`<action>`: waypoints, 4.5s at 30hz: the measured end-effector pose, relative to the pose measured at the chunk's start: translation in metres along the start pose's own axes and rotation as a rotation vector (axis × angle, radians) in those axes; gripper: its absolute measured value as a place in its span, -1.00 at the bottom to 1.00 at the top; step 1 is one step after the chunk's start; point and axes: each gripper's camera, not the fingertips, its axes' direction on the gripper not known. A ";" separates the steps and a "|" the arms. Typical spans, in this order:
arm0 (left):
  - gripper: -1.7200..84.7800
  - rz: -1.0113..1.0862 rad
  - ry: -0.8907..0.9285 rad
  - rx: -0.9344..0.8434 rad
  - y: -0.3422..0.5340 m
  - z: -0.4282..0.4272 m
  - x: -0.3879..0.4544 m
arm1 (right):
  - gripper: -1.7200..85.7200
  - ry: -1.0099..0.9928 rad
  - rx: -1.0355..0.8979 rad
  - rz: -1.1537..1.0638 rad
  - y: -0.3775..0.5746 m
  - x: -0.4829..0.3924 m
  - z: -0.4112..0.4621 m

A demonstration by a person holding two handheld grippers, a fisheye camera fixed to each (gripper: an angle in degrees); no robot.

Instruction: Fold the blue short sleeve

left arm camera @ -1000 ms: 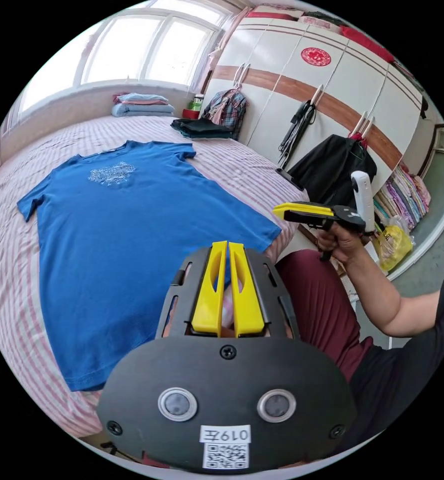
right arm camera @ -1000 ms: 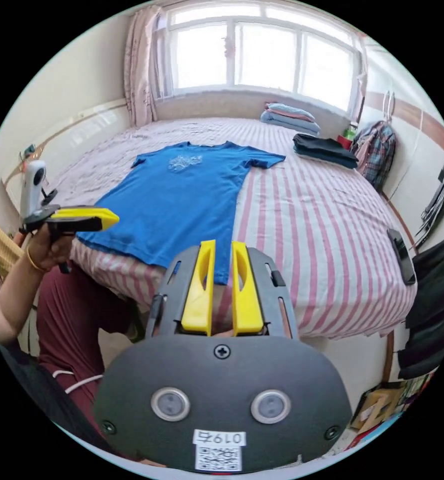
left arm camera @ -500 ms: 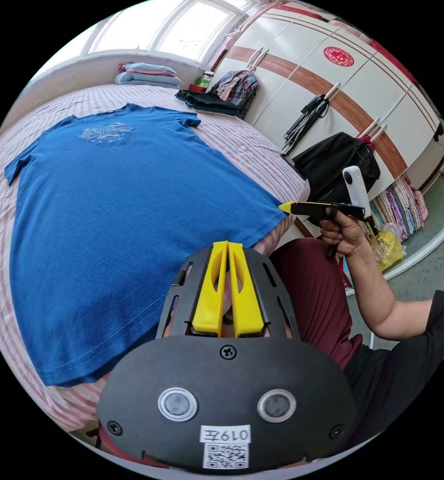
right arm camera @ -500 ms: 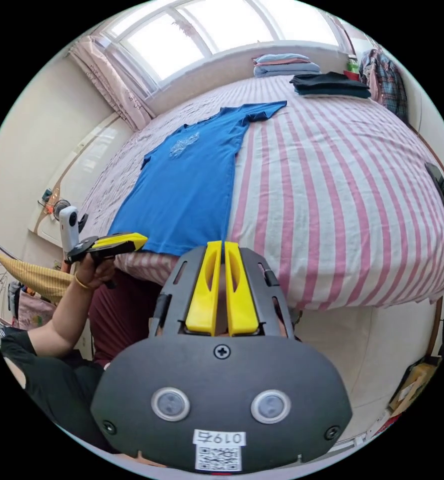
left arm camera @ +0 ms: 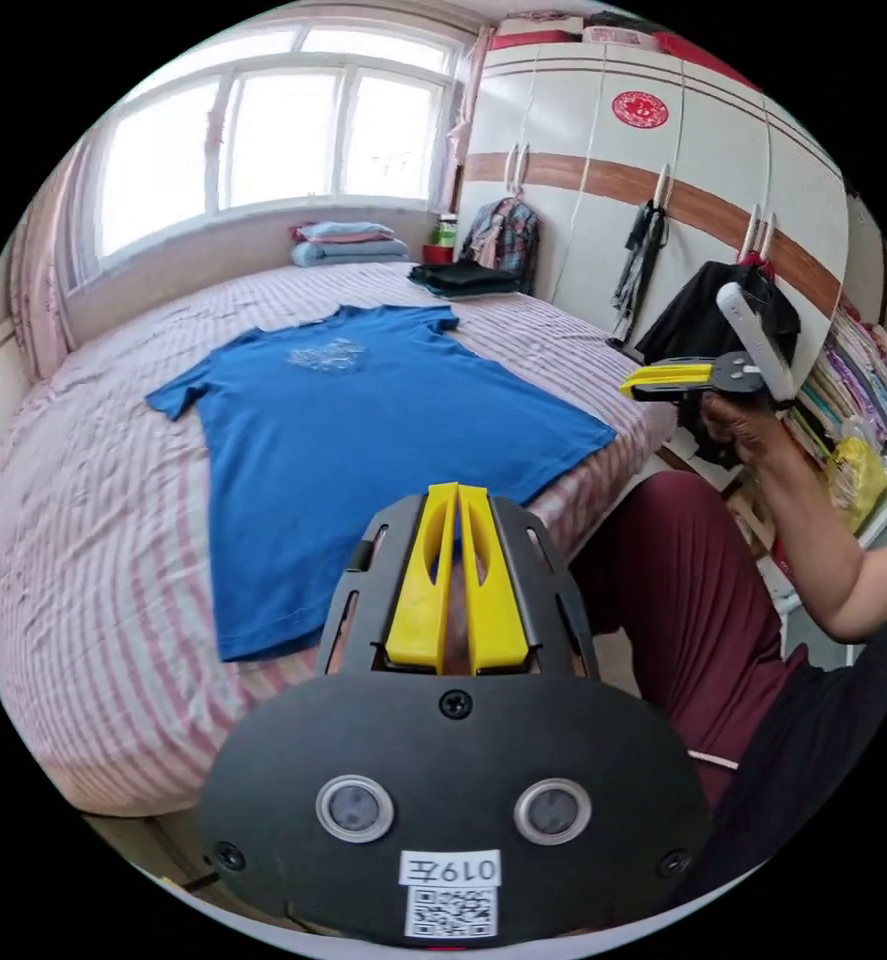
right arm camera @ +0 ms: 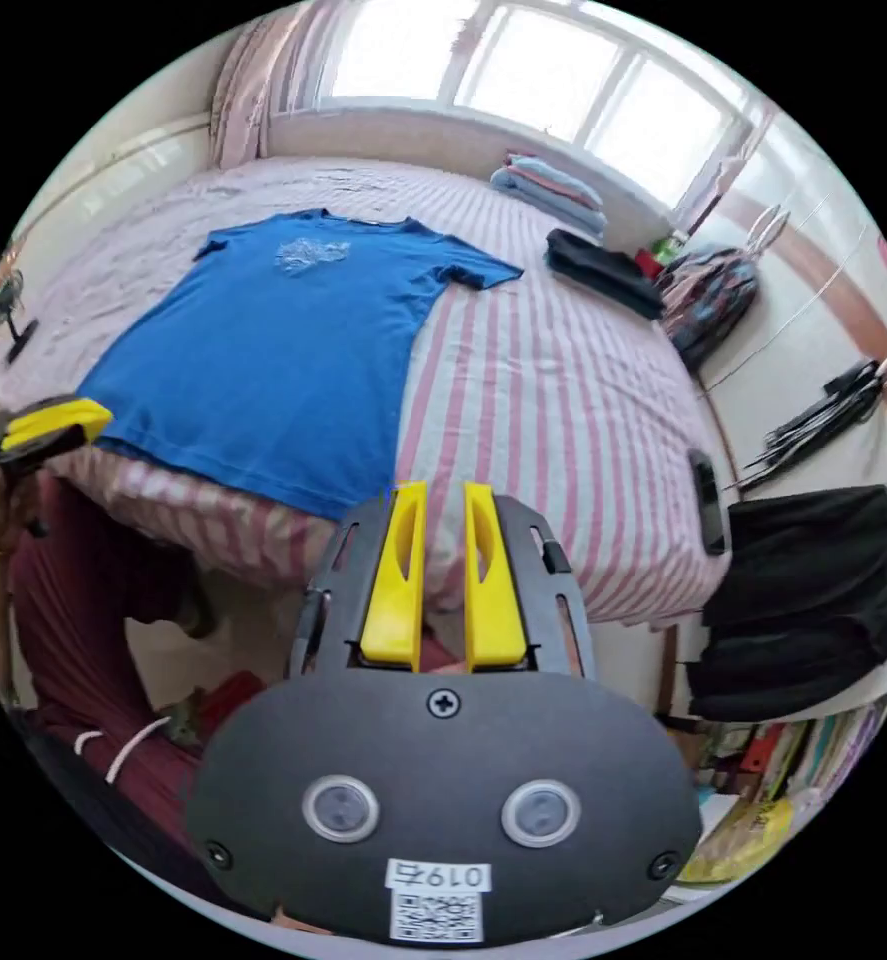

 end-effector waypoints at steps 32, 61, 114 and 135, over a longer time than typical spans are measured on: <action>-0.94 -0.299 -0.248 -0.122 -0.048 0.048 -0.194 | -0.98 -0.404 0.420 -0.135 -0.359 -0.188 0.036; -0.94 -0.607 0.141 0.228 -0.018 0.020 -0.331 | -0.83 -0.499 0.044 -0.495 -0.946 -0.494 0.245; -0.94 -0.659 0.003 0.019 -0.027 0.027 -0.389 | -0.78 -0.088 0.540 -1.302 -0.708 -0.732 0.148; -0.94 -0.539 0.082 -0.180 -0.028 0.064 -0.405 | -0.84 -0.121 0.445 -1.194 -0.686 -0.730 0.183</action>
